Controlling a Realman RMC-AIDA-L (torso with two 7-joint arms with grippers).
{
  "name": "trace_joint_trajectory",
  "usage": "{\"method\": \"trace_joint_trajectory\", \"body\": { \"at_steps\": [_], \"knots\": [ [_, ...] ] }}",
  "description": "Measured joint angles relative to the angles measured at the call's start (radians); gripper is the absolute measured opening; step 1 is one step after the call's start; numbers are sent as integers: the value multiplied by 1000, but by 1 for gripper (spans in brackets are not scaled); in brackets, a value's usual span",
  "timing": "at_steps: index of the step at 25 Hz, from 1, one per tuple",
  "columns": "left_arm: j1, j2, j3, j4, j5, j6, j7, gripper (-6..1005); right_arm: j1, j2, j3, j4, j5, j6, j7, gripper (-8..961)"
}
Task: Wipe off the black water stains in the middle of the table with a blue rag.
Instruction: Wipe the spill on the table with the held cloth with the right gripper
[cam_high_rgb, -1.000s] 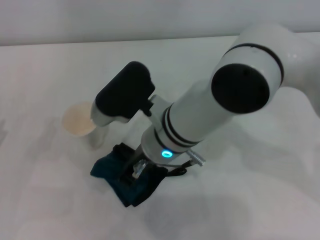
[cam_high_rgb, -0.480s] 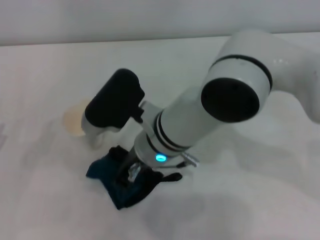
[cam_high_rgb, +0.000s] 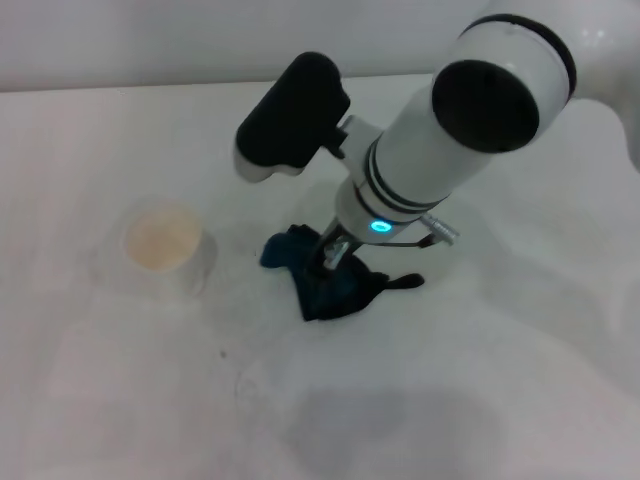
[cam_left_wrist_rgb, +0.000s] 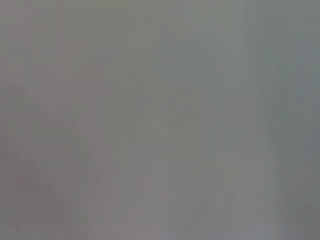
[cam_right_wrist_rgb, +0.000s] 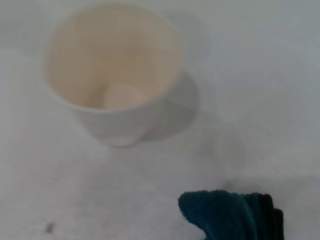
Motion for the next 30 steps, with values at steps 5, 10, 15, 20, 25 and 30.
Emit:
{"method": "trace_joint_trajectory", "body": {
  "at_steps": [5, 10, 15, 20, 25, 30],
  "knots": [
    [-3, 0, 0, 0, 0, 0, 0, 862, -2, 3, -25, 9, 42, 9, -19, 97],
    [-5, 0, 0, 0, 0, 0, 0, 862, 8, 3, -103, -35, 175, -2, -51, 96],
    [-5, 0, 0, 0, 0, 0, 0, 862, 32, 3, -189, -64, 270, -29, -54, 96],
    [-3, -1, 0, 17, 7, 0, 16, 862, 46, 2, -276, -70, 331, -55, -49, 96],
    [7, -1, 0, 50, 7, 0, 74, 862, 50, 3, -286, -76, 341, -49, -50, 97],
    [21, -1, 0, 52, 2, 1, 73, 862, 54, 4, -190, -65, 224, 26, -45, 96]
  ]
}}
